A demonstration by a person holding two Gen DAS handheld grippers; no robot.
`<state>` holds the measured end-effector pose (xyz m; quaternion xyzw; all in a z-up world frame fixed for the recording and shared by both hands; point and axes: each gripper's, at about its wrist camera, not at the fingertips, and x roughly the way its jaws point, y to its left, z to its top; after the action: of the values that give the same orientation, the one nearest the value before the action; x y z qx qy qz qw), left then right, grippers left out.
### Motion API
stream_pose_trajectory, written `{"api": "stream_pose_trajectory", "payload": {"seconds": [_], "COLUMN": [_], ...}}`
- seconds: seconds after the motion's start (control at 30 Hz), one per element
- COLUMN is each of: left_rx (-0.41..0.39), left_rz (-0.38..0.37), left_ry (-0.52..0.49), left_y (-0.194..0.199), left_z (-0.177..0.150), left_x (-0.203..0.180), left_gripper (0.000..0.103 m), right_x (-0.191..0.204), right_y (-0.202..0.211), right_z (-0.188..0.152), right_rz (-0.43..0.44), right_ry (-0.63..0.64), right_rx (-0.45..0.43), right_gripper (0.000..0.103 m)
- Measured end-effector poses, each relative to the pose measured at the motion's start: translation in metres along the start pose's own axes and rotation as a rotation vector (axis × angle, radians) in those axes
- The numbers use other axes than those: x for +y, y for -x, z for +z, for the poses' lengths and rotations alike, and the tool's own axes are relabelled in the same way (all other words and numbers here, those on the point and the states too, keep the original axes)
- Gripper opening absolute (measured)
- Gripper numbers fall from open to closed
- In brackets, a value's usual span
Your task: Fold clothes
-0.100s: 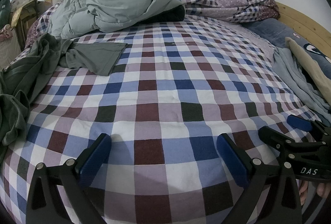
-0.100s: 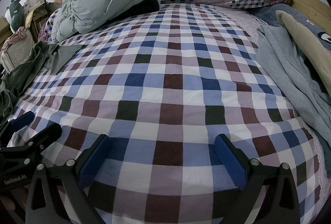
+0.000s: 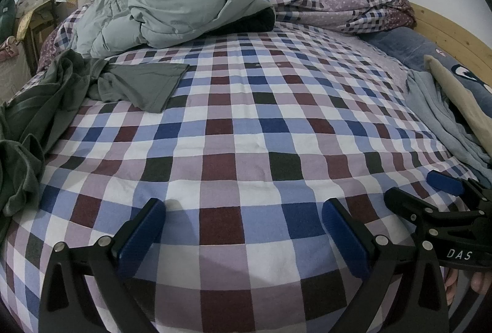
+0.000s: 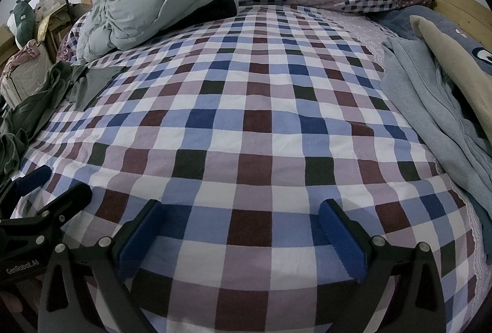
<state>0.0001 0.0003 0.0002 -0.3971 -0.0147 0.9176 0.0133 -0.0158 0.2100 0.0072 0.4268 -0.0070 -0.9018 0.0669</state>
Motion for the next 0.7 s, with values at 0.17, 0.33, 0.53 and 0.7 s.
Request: {"api": "stream_pose_trajectory", "payload": {"seconds": [0.17, 0.33, 0.53, 0.7], "left_rx": [0.001, 0.003, 0.008, 0.009], "left_rz": [0.002, 0.008, 0.013, 0.013], "left_ry": [-0.001, -0.005, -0.006, -0.006], "left_y": [0.0001, 0.0002, -0.0001, 0.0007], "left_z": [-0.0005, 0.0001, 0.0007, 0.0002], "left_x": [-0.0007, -0.0024, -0.0029, -0.002], "left_gripper": [0.103, 0.103, 0.103, 0.103], "right_x": [-0.0001, -0.0003, -0.0014, 0.0004], "right_y": [-0.0003, -0.0006, 0.0004, 0.0003], "right_z": [-0.0001, -0.0003, 0.0006, 0.0003], "right_rz": [0.0, 0.001, 0.001, 0.001], "right_ry": [0.0, -0.001, -0.001, -0.001], "right_rx": [0.0, 0.0, 0.002, 0.002], "right_gripper": [0.103, 0.103, 0.103, 0.103]}}
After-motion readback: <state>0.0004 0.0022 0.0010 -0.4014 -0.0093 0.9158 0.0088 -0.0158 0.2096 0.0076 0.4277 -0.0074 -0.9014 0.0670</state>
